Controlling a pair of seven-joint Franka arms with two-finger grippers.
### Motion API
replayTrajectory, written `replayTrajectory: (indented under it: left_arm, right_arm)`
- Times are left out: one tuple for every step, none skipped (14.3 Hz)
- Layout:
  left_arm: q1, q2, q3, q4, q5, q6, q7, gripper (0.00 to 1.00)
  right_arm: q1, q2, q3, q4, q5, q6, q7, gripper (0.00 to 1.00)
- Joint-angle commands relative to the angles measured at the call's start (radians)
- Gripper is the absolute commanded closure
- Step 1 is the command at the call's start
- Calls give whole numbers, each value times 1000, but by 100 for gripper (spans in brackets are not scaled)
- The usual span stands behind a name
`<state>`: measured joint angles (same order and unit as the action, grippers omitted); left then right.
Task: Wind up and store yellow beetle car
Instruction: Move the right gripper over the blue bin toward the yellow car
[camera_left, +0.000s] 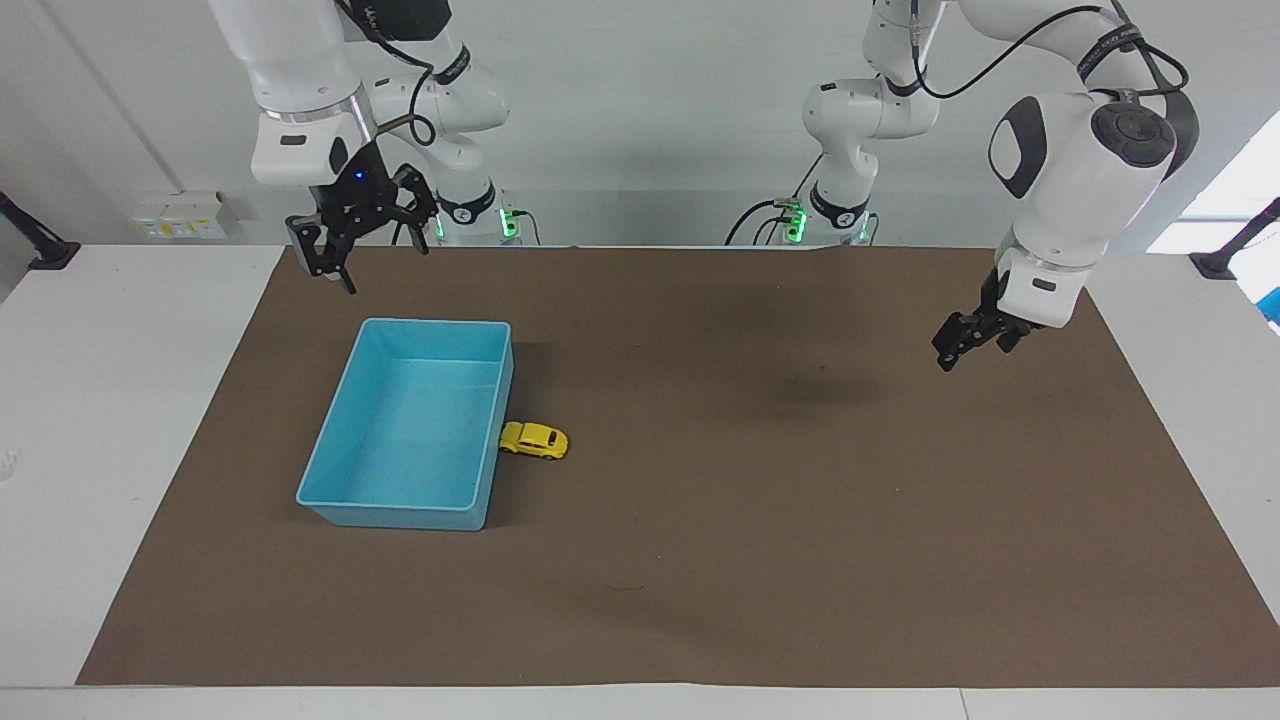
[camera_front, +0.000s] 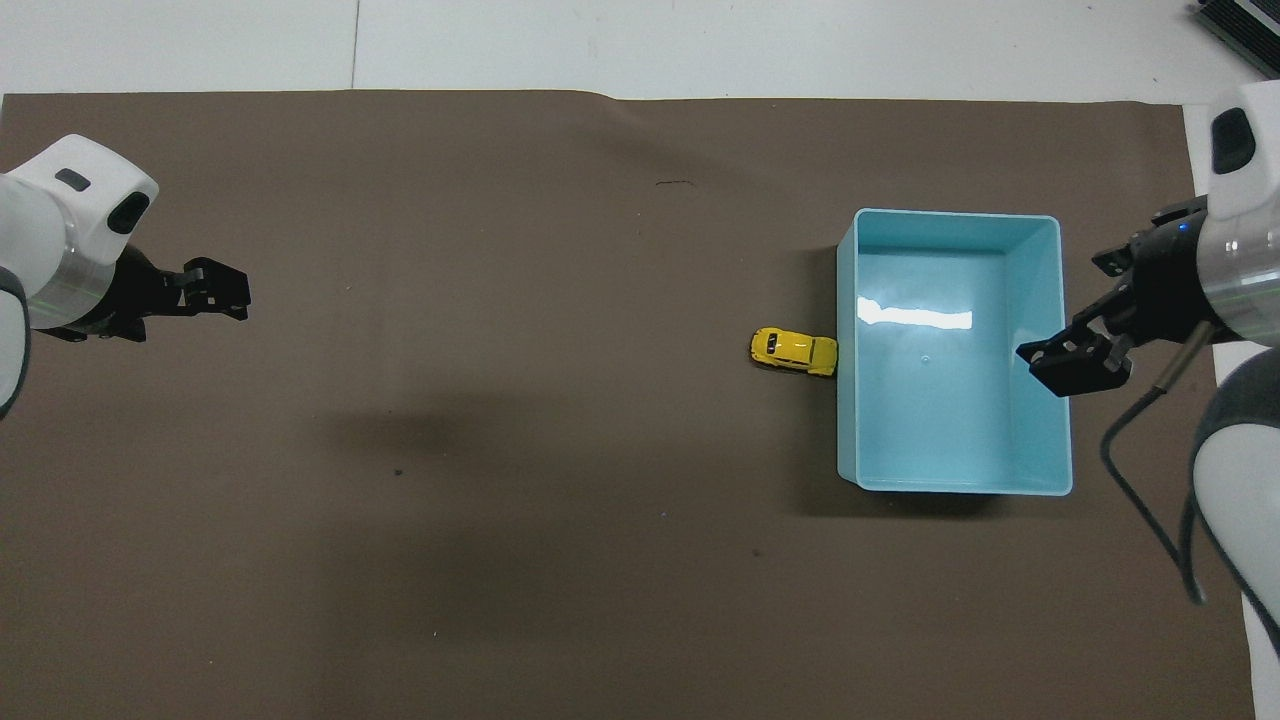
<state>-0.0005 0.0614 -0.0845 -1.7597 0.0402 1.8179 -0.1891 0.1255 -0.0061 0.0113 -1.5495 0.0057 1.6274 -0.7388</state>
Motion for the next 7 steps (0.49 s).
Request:
replayTrajectory:
  left_arm:
    - [20, -35, -9, -9, -16, -34, 167, 0]
    - [14, -49, -11, -6, -16, -35, 174, 0]
    - [8, -60, -12, -6, -16, -41, 175, 0]
    - [8, -67, -17, -6, -16, -52, 175, 0]
    - [7, -80, -18, -6, -16, -64, 175, 0]
    - [8, -95, -17, -6, -16, -92, 177, 0]
    - [10, -112, -18, -6, -16, -121, 177, 0]
  right_arm:
    - [-9, 9, 29, -11, -4, 17, -100, 0]
    - [-9, 18, 44, -11, -6, 17, -120, 0]
    - [-7, 31, 53, -9, -7, 17, -129, 0]
    - [-7, 44, 67, -9, -9, 17, -132, 0]
    - [-9, 58, 79, -9, -10, 17, -142, 0]
    - [-7, 83, 94, -8, -15, 20, -175, 0]
    - [-7, 103, 111, -6, -21, 46, -219, 0]
